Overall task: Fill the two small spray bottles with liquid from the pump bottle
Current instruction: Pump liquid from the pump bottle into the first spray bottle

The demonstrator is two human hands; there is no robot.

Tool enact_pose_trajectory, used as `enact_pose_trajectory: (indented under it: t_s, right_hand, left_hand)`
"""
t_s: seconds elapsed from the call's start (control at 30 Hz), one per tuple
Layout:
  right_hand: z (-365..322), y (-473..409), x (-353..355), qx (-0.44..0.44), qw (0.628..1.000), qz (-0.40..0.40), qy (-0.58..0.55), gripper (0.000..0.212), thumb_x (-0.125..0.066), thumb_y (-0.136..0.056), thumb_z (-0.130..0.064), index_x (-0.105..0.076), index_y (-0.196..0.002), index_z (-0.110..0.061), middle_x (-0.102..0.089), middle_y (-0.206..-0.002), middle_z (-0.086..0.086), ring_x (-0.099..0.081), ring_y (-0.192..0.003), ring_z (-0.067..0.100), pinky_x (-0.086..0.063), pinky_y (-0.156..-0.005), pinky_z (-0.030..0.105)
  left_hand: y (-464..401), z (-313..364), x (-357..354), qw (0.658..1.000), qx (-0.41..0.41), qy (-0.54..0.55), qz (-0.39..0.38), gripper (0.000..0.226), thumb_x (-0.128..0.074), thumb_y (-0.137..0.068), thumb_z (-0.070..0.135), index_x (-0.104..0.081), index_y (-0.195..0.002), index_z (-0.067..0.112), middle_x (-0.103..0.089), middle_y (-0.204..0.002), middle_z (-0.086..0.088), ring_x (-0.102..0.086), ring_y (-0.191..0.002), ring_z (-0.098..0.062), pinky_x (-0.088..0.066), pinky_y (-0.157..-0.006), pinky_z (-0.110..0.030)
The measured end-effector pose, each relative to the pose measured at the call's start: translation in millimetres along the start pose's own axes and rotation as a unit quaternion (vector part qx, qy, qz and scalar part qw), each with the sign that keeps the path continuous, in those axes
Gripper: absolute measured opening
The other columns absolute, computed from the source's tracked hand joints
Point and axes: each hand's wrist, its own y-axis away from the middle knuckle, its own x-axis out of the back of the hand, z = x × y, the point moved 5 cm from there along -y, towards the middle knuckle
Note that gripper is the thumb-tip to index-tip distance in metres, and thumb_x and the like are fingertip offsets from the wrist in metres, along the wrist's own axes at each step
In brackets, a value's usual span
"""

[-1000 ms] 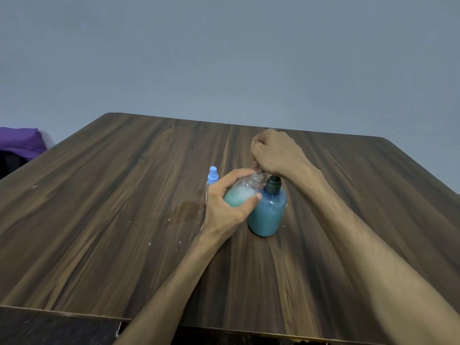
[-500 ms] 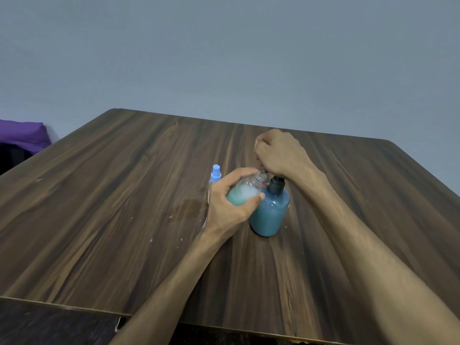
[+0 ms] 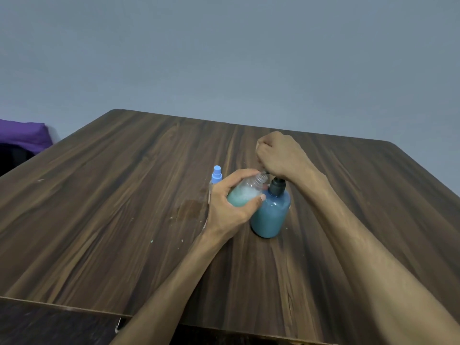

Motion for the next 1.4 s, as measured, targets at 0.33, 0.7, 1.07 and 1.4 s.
enact_pose_trajectory:
  t_s: [0.33,0.7,1.07,1.4]
  right_hand:
    - [0.7,-1.2,-5.4,0.001,1.000,-0.012,0.028,0.025,-0.044,-0.087,-0.013,-0.050,-0.062,-0.012,-0.059,-0.066,0.003,-0.052,-0.071,0.031,-0.036,-0.061,0.035]
    - [1.2,1.2,2.4,0.005,0.999,0.020,0.028,0.023,-0.044,-0.088,-0.014,-0.054,-0.067,-0.012,-0.059,-0.067,0.003,-0.052,-0.070,0.030,-0.036,-0.059,0.035]
    - [1.7,0.6,-6.0,-0.006,0.999,-0.021,0.025,0.028,-0.045,-0.084,-0.013,-0.048,-0.056,-0.014,-0.057,-0.062,0.001,-0.052,-0.070,0.032,-0.037,-0.061,0.035]
    - [0.6,1.3,-1.2,-0.002,1.000,0.005,0.024,0.025,-0.044,-0.087,-0.014,-0.049,-0.063,-0.012,-0.056,-0.063,0.002,-0.051,-0.069,0.031,-0.033,-0.059,0.035]
  left_hand:
    - [0.4,-1.3,0.2,1.000,0.010,0.003,0.003,0.039,-0.081,-0.078,0.000,-0.070,-0.116,-0.003,-0.077,-0.106,-0.012,-0.075,-0.097,-0.023,-0.058,-0.088,-0.032]
    - [1.6,2.9,-0.8,1.000,0.003,0.007,0.003,0.040,-0.081,-0.076,0.001,-0.072,-0.113,0.009,-0.077,-0.105,0.000,-0.074,-0.096,-0.013,-0.057,-0.087,-0.025]
    - [0.3,3.0,-1.3,1.000,0.005,0.003,0.004,0.041,-0.082,-0.076,0.001,-0.071,-0.114,0.011,-0.077,-0.106,0.000,-0.074,-0.097,-0.010,-0.056,-0.087,-0.022]
    - [1.2,-0.9,0.8,1.000,0.004,0.005,0.006,0.039,-0.082,-0.078,0.002,-0.071,-0.115,0.003,-0.078,-0.106,-0.010,-0.076,-0.099,-0.024,-0.060,-0.089,-0.036]
